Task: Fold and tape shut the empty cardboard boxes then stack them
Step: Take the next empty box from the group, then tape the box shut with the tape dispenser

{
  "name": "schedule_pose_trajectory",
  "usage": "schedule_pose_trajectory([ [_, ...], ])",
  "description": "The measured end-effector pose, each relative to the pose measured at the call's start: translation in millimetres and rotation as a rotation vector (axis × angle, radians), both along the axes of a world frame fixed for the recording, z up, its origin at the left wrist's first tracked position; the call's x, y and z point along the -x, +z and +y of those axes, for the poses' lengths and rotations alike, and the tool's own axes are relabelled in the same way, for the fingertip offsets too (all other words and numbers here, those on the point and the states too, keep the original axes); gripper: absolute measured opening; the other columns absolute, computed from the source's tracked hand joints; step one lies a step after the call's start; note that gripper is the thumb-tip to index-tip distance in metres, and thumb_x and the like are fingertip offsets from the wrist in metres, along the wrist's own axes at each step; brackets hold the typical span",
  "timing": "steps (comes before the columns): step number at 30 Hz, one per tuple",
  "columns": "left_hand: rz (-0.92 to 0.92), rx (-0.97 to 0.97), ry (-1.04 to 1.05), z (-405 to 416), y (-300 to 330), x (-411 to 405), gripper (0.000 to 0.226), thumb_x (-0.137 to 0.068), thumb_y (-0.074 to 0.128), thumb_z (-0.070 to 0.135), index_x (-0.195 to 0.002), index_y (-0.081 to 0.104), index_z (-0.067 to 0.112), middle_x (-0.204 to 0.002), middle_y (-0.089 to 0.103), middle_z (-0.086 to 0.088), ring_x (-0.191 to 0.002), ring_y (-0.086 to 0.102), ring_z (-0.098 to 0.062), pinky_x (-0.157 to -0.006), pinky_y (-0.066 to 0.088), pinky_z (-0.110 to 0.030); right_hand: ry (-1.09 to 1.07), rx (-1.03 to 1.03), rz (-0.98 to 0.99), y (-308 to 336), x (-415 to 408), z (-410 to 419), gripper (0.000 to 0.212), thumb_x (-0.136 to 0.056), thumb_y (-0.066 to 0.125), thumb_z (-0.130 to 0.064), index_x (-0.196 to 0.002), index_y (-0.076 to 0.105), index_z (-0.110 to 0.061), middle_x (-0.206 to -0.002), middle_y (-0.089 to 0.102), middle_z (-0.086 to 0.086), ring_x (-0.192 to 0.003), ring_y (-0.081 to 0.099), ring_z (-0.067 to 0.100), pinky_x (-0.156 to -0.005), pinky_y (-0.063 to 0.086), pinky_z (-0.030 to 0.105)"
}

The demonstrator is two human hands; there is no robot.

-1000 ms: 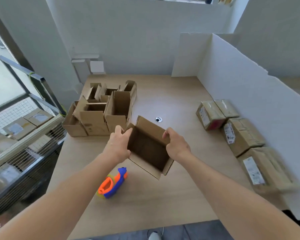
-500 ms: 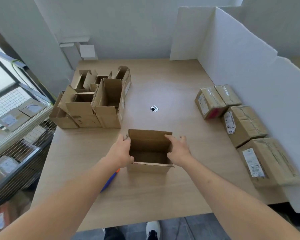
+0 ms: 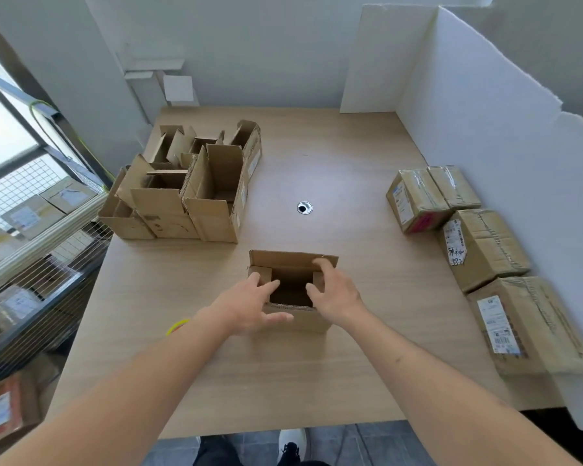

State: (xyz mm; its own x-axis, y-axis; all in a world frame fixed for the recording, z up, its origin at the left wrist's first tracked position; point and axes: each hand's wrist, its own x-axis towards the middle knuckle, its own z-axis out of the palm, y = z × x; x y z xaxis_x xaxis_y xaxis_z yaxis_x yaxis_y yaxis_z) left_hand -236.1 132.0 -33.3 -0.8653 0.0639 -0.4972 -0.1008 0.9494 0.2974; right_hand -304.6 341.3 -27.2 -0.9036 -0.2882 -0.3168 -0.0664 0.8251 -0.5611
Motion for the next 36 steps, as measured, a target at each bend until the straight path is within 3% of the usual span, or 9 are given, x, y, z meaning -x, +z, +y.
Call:
schedule_pose_trajectory([
  [3,0.065,-0.010,0.051,-5,-4,2,0.057,-0.099,0.056,0.043,-0.150,0.040,0.024,-0.131,0.048,-0.002,-0.121,0.055,-0.026,-0.100,0.049,-0.041,-0.057,0.017,0.029,4,4,-6,0.070,-0.099,0.052,-0.040,-0.155,0.011,-0.049,-0.136,0.038,0.009,-0.117,0.052,0.032,-0.094,0.048,0.044],
  [5,0.134,-0.054,0.156,-3,-8,2,0.046,-0.096,0.065,0.032,-0.135,0.047,0.016,-0.125,0.052,-0.005,-0.118,0.056,-0.028,-0.098,0.048,-0.041,-0.045,-0.062,0.016,4,5,-8,0.071,-0.099,0.051,-0.045,-0.156,0.008,-0.049,-0.138,0.032,0.010,-0.122,0.048,0.035,-0.096,0.048,0.046],
  [10,0.202,-0.063,0.510,0,-21,-3,0.073,-0.079,0.087,0.039,-0.125,0.041,0.005,-0.121,0.044,-0.017,-0.109,0.055,-0.039,-0.097,0.046,-0.042,-0.035,-0.218,0.004,1,-5,-10,0.044,-0.089,0.060,-0.064,-0.125,0.051,-0.039,-0.134,0.027,0.007,-0.126,0.036,0.034,-0.096,0.049,0.044],
  [16,0.208,-0.087,0.519,-12,-38,-18,0.085,-0.086,0.075,0.050,-0.143,0.032,0.004,-0.125,0.041,-0.020,-0.113,0.053,-0.045,-0.102,0.044,-0.046,0.135,-0.340,0.129,-28,-21,-18,0.058,-0.098,0.056,-0.053,-0.144,0.035,-0.026,-0.157,0.020,0.010,-0.146,0.022,0.042,-0.117,0.033,0.048],
  [21,0.201,-0.065,0.569,-46,-57,-49,0.073,-0.101,0.051,0.050,-0.157,0.020,0.016,-0.125,0.040,-0.019,-0.112,0.053,-0.046,-0.101,0.045,-0.049,0.241,-0.335,0.165,-53,-36,-39,0.051,-0.109,0.024,-0.045,-0.153,0.003,-0.058,-0.170,-0.012,0.007,-0.151,-0.018,0.050,-0.125,-0.001,0.054],
  [25,0.156,-0.009,0.622,-68,-82,-78,0.063,-0.103,0.046,0.046,-0.156,0.026,0.019,-0.124,0.043,-0.019,-0.110,0.053,-0.043,-0.097,0.045,-0.046,0.216,-0.313,0.218,-65,-37,-43,0.050,-0.109,0.019,-0.047,-0.153,0.000,-0.062,-0.170,-0.018,0.006,-0.151,-0.025,0.044,-0.125,-0.009,0.051],
  [29,0.046,0.028,0.578,-84,-120,-99,0.088,-0.093,0.066,0.044,-0.162,0.013,0.031,-0.132,0.042,-0.020,-0.118,0.051,-0.042,-0.102,0.046,-0.049,0.201,-0.304,0.254,-72,-40,-42,0.050,-0.109,0.022,-0.048,-0.153,0.005,-0.063,-0.170,-0.015,0.004,-0.153,-0.023,0.040,-0.125,-0.011,0.048],
  [33,0.120,-0.034,0.482,-94,-146,-112,0.120,-0.085,0.080,0.034,-0.149,-0.017,0.065,-0.113,0.045,-0.012,-0.103,0.053,-0.035,-0.093,0.051,-0.048,0.193,-0.301,0.253,-74,-41,-42,0.050,-0.109,0.024,-0.048,-0.153,0.007,-0.063,-0.171,-0.014,0.001,-0.153,-0.023,0.037,-0.125,-0.011,0.046],
  [36,0.191,-0.077,0.485,-98,-146,-114,0.124,-0.084,0.079,0.024,-0.144,-0.019,0.070,-0.110,0.047,-0.010,-0.100,0.055,-0.035,-0.089,0.052,-0.048,0.189,-0.298,0.243,-72,-41,-42,0.049,-0.109,0.025,-0.048,-0.153,0.009,-0.064,-0.171,-0.013,-0.001,-0.153,-0.024,0.035,-0.125,-0.013,0.044],
])
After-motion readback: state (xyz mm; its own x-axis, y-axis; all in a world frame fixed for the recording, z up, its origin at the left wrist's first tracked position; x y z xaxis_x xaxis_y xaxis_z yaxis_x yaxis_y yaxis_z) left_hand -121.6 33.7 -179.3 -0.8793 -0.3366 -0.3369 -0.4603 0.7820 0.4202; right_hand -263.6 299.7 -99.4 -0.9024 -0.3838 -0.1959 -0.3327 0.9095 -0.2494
